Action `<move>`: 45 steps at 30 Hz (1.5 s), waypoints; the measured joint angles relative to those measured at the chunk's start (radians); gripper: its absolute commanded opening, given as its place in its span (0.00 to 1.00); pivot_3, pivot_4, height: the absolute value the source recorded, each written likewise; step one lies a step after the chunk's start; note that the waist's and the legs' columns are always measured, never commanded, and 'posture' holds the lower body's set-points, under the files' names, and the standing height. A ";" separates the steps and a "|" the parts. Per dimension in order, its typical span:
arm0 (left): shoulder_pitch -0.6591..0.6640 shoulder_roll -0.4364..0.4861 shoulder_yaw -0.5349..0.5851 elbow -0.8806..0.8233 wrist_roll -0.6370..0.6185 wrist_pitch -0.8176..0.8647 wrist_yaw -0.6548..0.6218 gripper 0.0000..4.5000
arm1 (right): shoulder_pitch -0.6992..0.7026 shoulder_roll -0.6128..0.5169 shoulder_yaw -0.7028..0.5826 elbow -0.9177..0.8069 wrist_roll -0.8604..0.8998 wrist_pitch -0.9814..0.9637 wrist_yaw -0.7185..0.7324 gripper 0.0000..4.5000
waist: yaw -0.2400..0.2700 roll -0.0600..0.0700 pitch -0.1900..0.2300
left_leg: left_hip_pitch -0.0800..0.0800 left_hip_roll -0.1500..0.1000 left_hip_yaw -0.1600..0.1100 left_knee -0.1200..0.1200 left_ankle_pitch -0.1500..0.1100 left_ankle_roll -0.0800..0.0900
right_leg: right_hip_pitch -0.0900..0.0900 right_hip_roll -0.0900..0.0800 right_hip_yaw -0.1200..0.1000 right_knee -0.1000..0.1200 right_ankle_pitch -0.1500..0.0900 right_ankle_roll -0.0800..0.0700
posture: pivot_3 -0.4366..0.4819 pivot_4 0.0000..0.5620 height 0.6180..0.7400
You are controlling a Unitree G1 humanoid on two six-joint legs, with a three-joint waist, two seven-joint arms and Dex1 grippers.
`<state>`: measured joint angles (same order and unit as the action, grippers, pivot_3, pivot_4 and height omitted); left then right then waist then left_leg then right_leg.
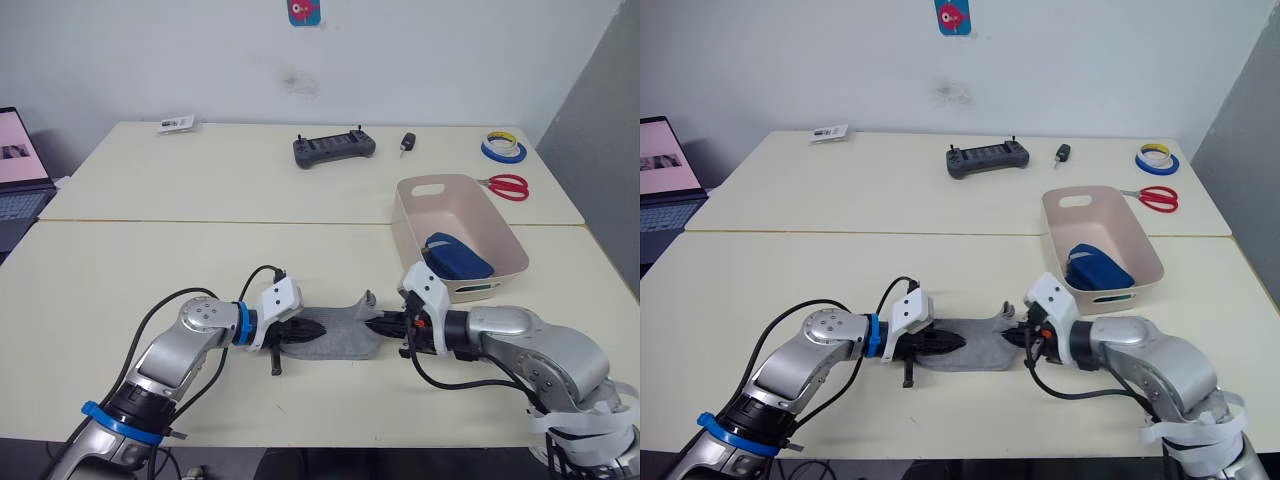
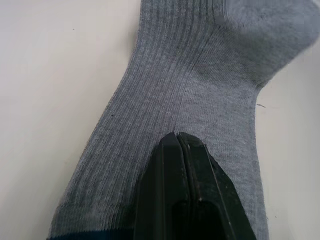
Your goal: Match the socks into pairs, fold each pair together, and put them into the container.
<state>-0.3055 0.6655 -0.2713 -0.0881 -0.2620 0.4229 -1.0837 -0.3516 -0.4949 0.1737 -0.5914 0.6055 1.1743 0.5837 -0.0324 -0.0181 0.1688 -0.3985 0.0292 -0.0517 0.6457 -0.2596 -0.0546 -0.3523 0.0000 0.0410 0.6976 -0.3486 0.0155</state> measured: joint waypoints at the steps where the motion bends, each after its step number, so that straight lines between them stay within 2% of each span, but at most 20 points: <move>1: 0.003 0.001 0.002 -0.002 -0.001 0.000 0.000 0.00 | -0.015 0.024 0.001 0.001 0.016 0.026 -0.009 0.00 | 0.000 0.000 0.000 | 0.000 0.000 0.000 0.000 0.000 0.000 | 0.000 0.000 0.000 0.000 0.000 0.000 | 0.48 0.27 1.00; 5: 0.019 0.005 0.009 -0.017 -0.002 0.000 0.003 0.00 | -0.063 0.112 0.010 0.028 0.045 0.080 -0.049 0.00 | -0.001 0.000 0.000 | 0.000 0.000 0.000 0.000 0.000 0.000 | 0.000 0.000 0.000 0.000 0.000 0.000 | 0.48 0.27 1.00; 11: 0.041 0.013 0.039 -0.025 -0.020 0.010 0.000 0.00 | -0.070 0.156 0.072 0.121 0.017 0.070 -0.086 0.00 | -0.003 0.000 0.000 | 0.000 0.000 0.000 0.000 0.000 0.000 | -0.001 0.000 0.000 0.000 0.000 0.000 | 0.48 0.27 1.00; 18: 0.049 0.139 0.131 -0.013 -0.056 0.050 -0.053 0.00 | -0.070 0.130 0.116 0.143 -0.028 0.011 -0.080 0.00 | -0.002 0.000 0.000 | 0.000 0.000 0.000 -0.001 0.000 0.000 | -0.001 0.000 0.000 0.000 0.000 0.000 | 0.48 0.27 1.00; 22: 0.053 0.114 0.127 0.029 -0.037 0.018 -0.041 0.00 | -0.077 0.105 0.140 0.148 -0.040 -0.019 -0.052 0.00 | -0.001 0.000 0.000 | 0.000 0.000 0.000 0.000 0.000 0.000 | -0.001 -0.001 0.000 0.000 0.000 0.000 | 0.48 0.27 1.00; 28: 0.077 0.103 0.128 0.023 -0.022 -0.019 -0.027 0.00 | -0.159 0.090 0.162 0.144 -0.028 -0.019 -0.004 0.00 | -0.001 0.001 0.000 | 0.000 0.000 0.000 0.000 0.000 0.000 | -0.001 -0.001 0.000 0.000 0.000 0.000 | 0.48 0.27 1.00; 32: 0.082 0.103 0.133 0.018 -0.022 -0.018 -0.025 0.00 | -0.201 0.149 0.172 0.158 -0.013 -0.004 0.004 0.00 | -0.001 0.001 0.000 | 0.000 0.000 0.000 0.000 0.000 0.000 | -0.001 -0.001 0.000 0.000 0.000 0.000 | 0.48 0.27 1.00; 37: 0.092 0.104 0.140 0.005 -0.023 -0.015 -0.020 0.00 | -0.220 0.219 0.250 0.254 -0.063 -0.029 -0.007 0.00 | -0.002 0.001 0.000 | 0.000 0.000 0.000 0.000 0.000 0.000 | -0.001 -0.001 0.000 0.000 0.000 0.000 | 0.48 0.27 1.00; 45: 0.102 0.105 0.149 -0.003 -0.023 -0.012 -0.020 0.00 | -0.230 0.273 0.286 0.366 -0.143 -0.084 -0.021 0.00 | -0.002 0.001 0.000 | 0.000 0.000 0.000 -0.001 0.000 0.000 | -0.001 -0.001 0.000 0.000 0.000 0.000 | 0.48 0.27 1.00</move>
<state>-0.2039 0.7701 -0.1220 -0.0907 -0.2847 0.4112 -1.1036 -0.5817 -0.2215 0.4597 -0.2256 0.4626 1.0903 0.5622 -0.0347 -0.0172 0.1686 -0.3981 0.0294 -0.0520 0.6451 -0.2597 -0.0545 -0.3537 -0.0013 0.0408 0.6978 -0.3487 0.0154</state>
